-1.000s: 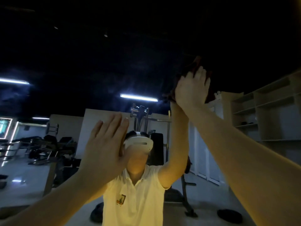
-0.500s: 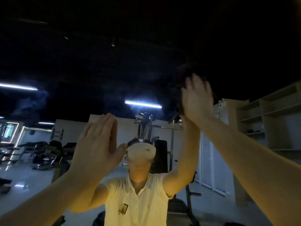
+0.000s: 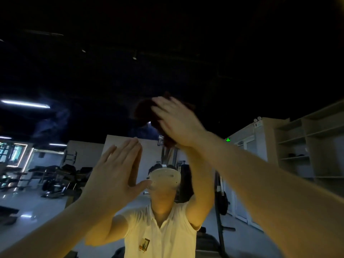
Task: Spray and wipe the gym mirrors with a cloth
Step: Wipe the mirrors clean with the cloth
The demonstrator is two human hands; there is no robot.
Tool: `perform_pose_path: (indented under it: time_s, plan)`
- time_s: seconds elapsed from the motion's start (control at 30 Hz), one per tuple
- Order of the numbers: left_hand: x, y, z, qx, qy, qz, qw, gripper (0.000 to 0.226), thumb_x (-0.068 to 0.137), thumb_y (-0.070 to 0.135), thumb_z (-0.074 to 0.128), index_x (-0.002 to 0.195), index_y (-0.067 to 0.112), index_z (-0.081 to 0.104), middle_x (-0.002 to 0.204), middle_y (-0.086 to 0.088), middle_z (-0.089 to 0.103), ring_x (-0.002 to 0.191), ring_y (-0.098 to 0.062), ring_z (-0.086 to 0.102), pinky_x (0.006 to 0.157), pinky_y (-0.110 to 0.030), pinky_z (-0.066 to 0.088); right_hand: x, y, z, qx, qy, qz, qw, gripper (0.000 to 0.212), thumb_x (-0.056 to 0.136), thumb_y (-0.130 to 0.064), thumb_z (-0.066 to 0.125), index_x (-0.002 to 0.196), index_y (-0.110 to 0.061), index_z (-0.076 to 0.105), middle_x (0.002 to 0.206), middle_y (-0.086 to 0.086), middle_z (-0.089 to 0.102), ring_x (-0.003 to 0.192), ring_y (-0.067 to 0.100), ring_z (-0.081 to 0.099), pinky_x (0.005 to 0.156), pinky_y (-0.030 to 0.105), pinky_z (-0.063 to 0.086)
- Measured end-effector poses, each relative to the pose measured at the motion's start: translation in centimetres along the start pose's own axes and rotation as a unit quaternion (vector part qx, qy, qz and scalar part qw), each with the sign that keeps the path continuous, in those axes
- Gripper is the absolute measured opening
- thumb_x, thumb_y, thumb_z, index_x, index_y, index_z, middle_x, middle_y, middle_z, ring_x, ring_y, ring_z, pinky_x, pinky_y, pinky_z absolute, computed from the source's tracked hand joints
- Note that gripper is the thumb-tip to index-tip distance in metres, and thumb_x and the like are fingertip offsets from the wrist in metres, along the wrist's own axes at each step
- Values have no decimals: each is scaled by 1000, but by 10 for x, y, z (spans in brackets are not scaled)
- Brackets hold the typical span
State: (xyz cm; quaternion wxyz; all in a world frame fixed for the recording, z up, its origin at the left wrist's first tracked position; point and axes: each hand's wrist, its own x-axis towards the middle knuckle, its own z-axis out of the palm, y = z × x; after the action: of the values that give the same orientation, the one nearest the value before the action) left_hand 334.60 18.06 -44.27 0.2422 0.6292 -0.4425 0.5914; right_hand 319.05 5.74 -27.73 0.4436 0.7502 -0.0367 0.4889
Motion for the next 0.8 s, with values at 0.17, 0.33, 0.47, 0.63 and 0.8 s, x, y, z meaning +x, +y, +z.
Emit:
perform_pose_path:
  time_s: [0.17,0.33,0.47,0.63,0.8]
  plan:
    - [-3,3,3,-4,4,-8,1000,101,87,79,45,159,10,33,167,-9,35,154,-24,34,125,-49,28,-74,109,-3,-47,94,287,952,41,102,-13,49,139,2,56,150,26,48,132,44,50,114,54,39]
    - [0,8,0,-19,-3,-17,1000,100,85,75,43,160,9,33,169,-10,31,156,-26,29,126,-54,21,-48,35,9,-40,76,416,905,39,95,-24,48,125,-8,68,146,20,51,144,37,37,117,57,32]
    - [-4,9,-4,-37,-17,-58,997,94,87,68,47,159,9,35,169,-12,31,159,-26,24,128,-55,20,-49,-77,25,28,66,247,966,58,93,-24,48,149,-9,46,167,18,24,158,32,13,128,55,12]
    - [-19,14,-5,-19,15,-96,995,75,87,46,60,150,6,49,164,-19,37,157,-32,27,127,-54,18,-108,-79,22,16,-22,-22,999,57,96,-23,62,150,-13,47,166,13,29,156,27,19,128,47,4]
    - [-21,30,11,13,-7,-62,998,98,90,70,45,161,4,31,170,-16,25,158,-30,22,127,-52,14,-160,56,-7,-25,19,240,970,55,93,-17,59,146,-9,49,161,14,35,144,34,40,119,54,37]
